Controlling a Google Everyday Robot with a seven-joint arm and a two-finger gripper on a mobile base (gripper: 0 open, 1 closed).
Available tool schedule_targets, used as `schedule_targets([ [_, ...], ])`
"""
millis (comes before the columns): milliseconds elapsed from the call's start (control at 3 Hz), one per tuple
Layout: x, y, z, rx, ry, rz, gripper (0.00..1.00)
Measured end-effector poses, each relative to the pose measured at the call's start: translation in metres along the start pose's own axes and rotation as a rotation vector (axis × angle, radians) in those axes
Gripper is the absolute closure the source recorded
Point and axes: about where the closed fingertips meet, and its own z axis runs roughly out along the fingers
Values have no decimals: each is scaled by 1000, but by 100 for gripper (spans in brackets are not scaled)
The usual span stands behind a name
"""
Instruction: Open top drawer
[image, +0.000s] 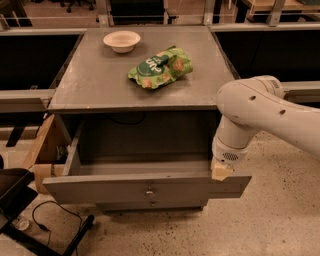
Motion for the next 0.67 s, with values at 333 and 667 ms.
schedule_targets([
  [333,0,0,0,0,0,0,37],
  [667,0,0,0,0,0,0,14],
])
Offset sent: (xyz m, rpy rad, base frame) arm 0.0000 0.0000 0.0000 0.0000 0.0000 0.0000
